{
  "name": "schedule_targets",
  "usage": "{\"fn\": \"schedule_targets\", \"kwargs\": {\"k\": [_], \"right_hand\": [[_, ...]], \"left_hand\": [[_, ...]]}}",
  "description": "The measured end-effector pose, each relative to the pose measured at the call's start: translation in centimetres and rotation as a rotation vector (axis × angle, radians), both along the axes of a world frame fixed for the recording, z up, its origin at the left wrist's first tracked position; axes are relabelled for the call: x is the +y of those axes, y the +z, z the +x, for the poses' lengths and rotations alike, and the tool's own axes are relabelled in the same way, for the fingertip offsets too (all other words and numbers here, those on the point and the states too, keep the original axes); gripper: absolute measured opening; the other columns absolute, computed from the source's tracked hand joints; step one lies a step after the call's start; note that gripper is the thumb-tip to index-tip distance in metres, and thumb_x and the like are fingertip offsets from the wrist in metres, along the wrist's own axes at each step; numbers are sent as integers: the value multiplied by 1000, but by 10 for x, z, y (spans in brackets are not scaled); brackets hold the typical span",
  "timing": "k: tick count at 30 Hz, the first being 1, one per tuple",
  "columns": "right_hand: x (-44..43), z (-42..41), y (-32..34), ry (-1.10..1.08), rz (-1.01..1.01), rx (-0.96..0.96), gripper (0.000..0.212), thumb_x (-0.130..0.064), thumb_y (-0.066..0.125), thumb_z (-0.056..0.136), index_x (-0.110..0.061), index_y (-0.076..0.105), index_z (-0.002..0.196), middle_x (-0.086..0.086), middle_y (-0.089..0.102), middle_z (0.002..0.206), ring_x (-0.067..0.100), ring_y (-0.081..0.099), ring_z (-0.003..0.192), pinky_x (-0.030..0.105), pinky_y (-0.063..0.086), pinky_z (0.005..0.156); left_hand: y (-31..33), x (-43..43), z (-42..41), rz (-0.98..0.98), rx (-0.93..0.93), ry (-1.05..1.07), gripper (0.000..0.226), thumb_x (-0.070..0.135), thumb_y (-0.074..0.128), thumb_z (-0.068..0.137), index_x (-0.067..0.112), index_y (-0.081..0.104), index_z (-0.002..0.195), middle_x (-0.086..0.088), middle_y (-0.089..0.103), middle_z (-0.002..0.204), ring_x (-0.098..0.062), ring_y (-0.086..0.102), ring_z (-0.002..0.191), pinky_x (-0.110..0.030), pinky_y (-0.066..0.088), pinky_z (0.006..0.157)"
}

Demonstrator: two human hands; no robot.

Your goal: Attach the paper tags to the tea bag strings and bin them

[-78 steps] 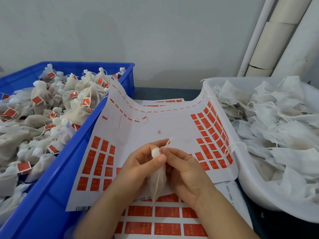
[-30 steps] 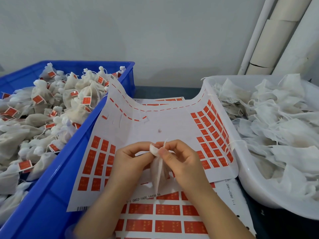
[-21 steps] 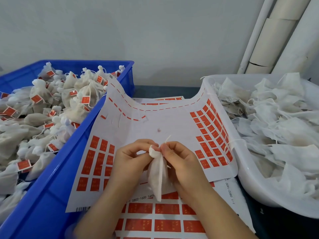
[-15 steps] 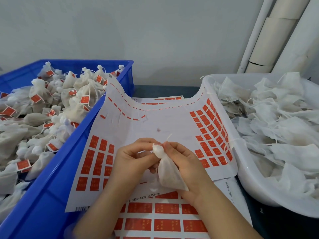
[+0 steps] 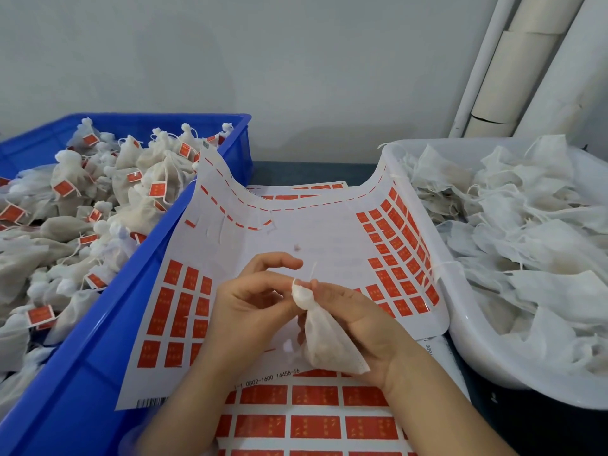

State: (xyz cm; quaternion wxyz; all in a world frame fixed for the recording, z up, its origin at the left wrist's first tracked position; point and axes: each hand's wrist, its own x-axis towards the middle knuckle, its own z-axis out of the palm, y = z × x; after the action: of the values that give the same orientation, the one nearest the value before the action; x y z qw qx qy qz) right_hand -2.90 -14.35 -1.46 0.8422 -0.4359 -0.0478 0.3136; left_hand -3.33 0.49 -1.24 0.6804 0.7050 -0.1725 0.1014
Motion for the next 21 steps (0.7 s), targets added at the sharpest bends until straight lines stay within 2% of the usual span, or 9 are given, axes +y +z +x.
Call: {"fn": "schedule_targets", "kwargs": {"k": [4,7,9,13,15,18,21], "right_hand": [[-3,-3,5,15,-56,-37,17,-27,70,75,-12,75,81,3,61,67,12,57,59,25,52,56],[-5,-4,7,6,-169,-154,20,-33,64,75,-17,75,80,0,66,73,10,61,66,22,51,63],[-4,-4,8,-42,-242,-248,23,-36,59,77,-20,74,83,-1,68,77,10,64,72,19,51,67],[2,-5,9,-224,-353,-377,25,-44,60,74,-23,70,82,-1,70,80,12,66,77,22,51,71],[4,-6,9,-294,-456,-452,29,-53,60,67,-29,69,79,-6,68,75,7,63,70,19,49,64],[6,-8,10,-310,-499,-489,31,-57,61,64,-31,69,77,0,68,75,10,59,64,19,47,58],[5,-6,11,-302,-511,-479,35,-60,61,60,-32,72,77,-1,68,72,10,59,63,19,48,56]], "left_hand": [[-1,3,1,7,-3,-27,15,19,82,68,32,74,68,10,65,90,-11,63,85,-23,55,69],[0,4,1,13,-14,-63,9,22,75,63,30,71,66,11,62,78,-10,60,73,-20,53,64],[-1,3,4,19,6,-57,14,16,75,65,30,72,66,10,62,74,-11,60,70,-21,53,62],[0,6,5,-154,99,-176,13,24,60,71,20,73,73,0,63,73,-19,60,69,-26,52,61],[-1,5,4,-85,102,-138,15,33,60,70,23,70,74,1,64,72,-20,62,70,-26,53,63],[0,1,2,100,77,-27,27,43,73,59,23,67,77,1,67,72,-15,65,67,-22,54,59],[0,1,3,137,67,1,28,46,80,59,25,71,75,1,69,71,-13,66,64,-20,54,58]]}}
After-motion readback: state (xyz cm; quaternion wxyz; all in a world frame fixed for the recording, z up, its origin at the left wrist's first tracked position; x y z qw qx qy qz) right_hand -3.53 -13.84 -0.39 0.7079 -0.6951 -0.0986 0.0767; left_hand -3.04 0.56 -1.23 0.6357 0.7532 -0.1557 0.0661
